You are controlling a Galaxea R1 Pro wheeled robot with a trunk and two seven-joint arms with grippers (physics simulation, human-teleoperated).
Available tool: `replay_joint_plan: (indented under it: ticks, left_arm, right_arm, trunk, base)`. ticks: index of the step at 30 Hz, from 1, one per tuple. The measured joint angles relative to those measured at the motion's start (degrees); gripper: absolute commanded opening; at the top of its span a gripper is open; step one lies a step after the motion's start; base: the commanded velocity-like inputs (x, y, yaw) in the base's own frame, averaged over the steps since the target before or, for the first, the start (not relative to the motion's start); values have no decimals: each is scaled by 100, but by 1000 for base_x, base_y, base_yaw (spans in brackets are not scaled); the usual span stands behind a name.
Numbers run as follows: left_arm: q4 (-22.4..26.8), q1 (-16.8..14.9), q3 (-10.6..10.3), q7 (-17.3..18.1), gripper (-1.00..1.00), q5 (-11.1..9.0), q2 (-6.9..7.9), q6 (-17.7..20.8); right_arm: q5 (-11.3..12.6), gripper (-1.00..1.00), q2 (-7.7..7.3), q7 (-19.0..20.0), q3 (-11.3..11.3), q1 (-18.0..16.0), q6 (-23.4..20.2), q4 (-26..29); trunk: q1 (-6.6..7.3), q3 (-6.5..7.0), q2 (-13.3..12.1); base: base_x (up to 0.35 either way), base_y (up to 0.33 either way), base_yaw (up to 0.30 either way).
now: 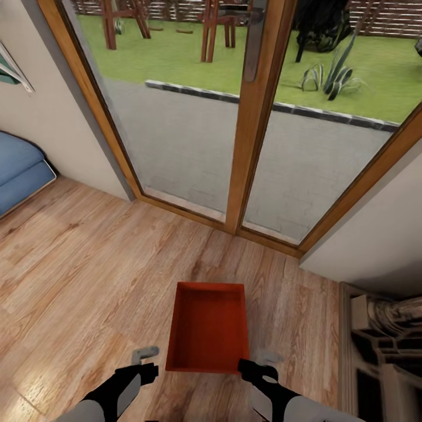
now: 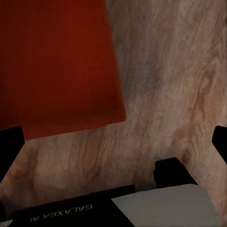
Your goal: Move the two storage containers from the living room to the garage. In the garage, place one container on the floor and stack the other container on top of it (either order is fine).
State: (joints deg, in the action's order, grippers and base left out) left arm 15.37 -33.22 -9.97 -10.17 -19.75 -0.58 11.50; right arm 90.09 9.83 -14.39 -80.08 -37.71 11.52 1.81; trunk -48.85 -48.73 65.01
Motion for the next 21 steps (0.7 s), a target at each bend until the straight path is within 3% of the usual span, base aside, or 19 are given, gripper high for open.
replay_joint_plan:
  ticks: [1, 3, 7, 10, 15, 21]
  left_arm:
    - [5, -16, 1, 2, 100, 10, -3, -14]
    - [17, -30, 5, 3, 100, 19, -16, -15]
    - [17, -68, -6, 4, 100, 28, -122, 13]
    - [18, -76, -7, 4, 100, 29, -140, 12]
    - [22, -79, -4, 1, 100, 33, -167, 10]
    - [95, -80, -3, -5, 100, 19, -158, -27]
  right_arm:
    - [103, 100, -10, 34, 32, -5, 49, 4]
    - [75, 100, -21, 134, 38, -10, 85, 5]
    - [-704, 100, 6, 330, -262, -15, -90, -24]
    - [-953, 100, 17, 341, -317, -15, -160, -39]
    - [-993, 100, -16, 322, -307, -18, -118, -63]
    - [-794, 100, -58, 319, -285, -16, -56, -75]
  trunk:
    - [0, 0, 0]
    - [0, 0, 0]
    - [0, 0, 0]
    - [0, 0, 0]
    - [0, 0, 0]
    - [0, 0, 0]
  base:
    - [0, 0, 0]
    - [0, 0, 0]
    - [0, 0, 0]
    - [0, 0, 0]
    - [0, 0, 0]
    - [0, 0, 0]
